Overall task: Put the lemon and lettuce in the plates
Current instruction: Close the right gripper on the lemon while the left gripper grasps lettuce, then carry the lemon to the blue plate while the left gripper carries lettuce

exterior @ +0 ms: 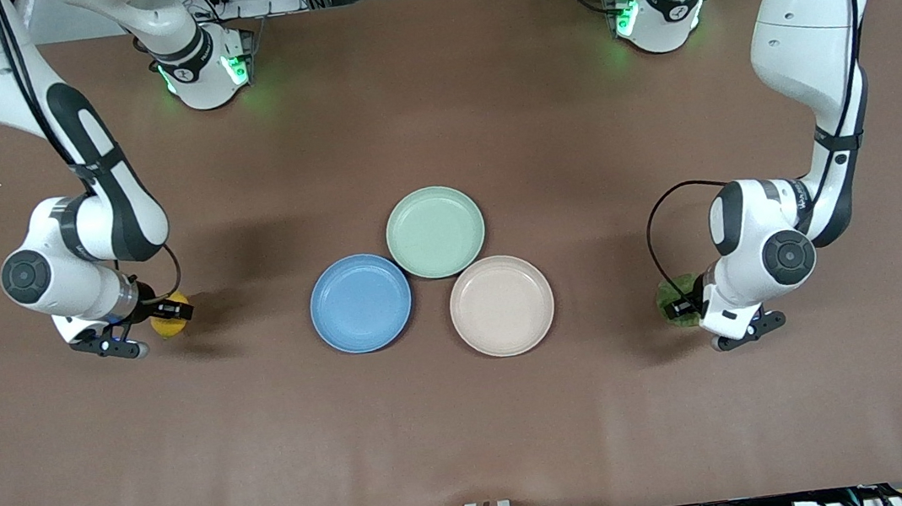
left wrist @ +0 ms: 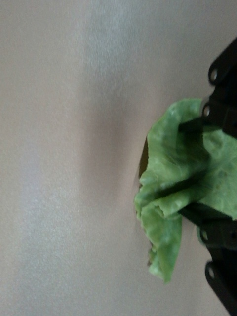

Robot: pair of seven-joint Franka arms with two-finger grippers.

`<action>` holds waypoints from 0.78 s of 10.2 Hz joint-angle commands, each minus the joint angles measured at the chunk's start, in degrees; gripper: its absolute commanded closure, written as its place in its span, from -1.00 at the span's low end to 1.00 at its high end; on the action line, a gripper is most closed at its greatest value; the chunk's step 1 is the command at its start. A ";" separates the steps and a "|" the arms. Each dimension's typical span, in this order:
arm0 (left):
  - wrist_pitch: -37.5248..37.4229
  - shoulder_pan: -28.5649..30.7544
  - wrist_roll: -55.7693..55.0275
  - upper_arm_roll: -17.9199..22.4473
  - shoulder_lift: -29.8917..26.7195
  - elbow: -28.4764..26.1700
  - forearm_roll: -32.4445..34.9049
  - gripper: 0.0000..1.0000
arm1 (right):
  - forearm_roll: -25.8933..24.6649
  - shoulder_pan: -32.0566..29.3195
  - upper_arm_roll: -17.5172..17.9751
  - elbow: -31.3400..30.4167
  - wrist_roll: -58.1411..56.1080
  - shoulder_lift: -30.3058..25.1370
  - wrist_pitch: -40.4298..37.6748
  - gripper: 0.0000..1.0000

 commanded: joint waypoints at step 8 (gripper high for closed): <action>-1.07 -0.89 -1.49 0.35 -5.07 0.34 1.90 1.00 | 14.32 16.00 4.24 11.56 15.60 3.84 -3.05 0.88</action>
